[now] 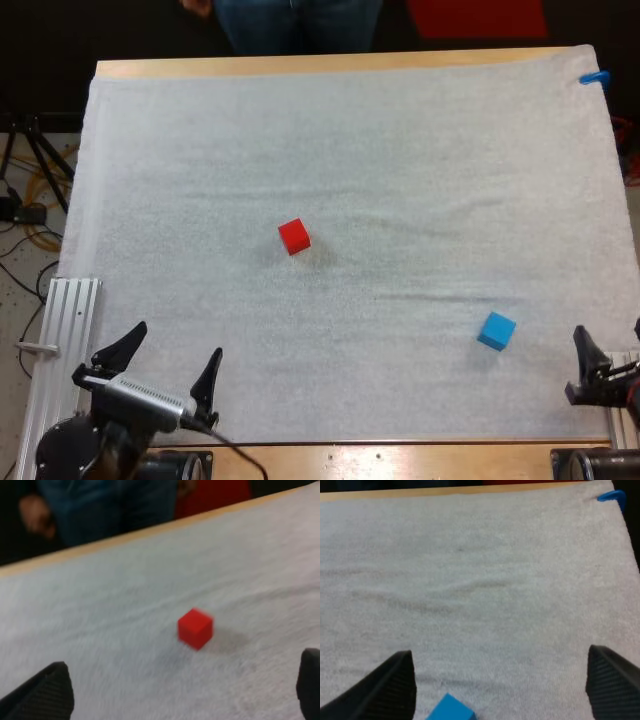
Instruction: Stack red cube on blue cube
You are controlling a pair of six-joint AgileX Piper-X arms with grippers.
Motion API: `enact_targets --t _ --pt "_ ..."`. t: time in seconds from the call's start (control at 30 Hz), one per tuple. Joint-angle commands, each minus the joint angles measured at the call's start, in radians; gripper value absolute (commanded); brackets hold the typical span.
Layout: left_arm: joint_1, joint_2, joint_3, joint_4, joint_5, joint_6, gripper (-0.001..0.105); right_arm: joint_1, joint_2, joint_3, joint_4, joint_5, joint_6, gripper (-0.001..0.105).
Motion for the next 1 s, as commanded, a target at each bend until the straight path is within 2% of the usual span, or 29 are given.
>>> enact_targets --t 0.0,0.13,0.27,0.4,0.53,0.63,0.73,0.97 --pt "-0.03 0.035 -0.033 0.017 0.009 0.009 0.087 -0.001 0.03 -0.039 -0.002 -0.036 -0.012 0.069" --pt "-0.117 0.138 -0.128 0.075 0.009 0.048 0.087 -0.001 0.138 -0.128 0.029 -0.091 -0.031 0.069" --pt "-0.2 0.212 -0.211 0.116 0.009 0.051 0.087 0.008 0.22 -0.203 0.058 -0.118 -0.042 0.069" --pt "-0.286 0.29 -0.32 0.212 0.0 0.101 0.087 0.054 0.309 -0.306 0.128 -0.129 -0.08 0.069" --pt "-0.334 0.345 -0.397 0.28 0.0 0.102 0.087 0.11 0.383 -0.399 0.197 -0.127 -0.105 0.069" --pt "-0.335 0.363 -0.431 0.305 0.0 0.102 0.087 0.151 0.432 -0.462 0.223 -0.124 -0.107 0.069" --pt "-0.335 0.363 -0.433 0.308 0.0 0.102 0.087 0.18 0.471 -0.495 0.226 -0.124 -0.11 0.069" --pt "-0.335 0.363 -0.433 0.31 -0.001 0.102 0.087 0.236 0.566 -0.502 0.218 -0.138 -0.126 0.069"
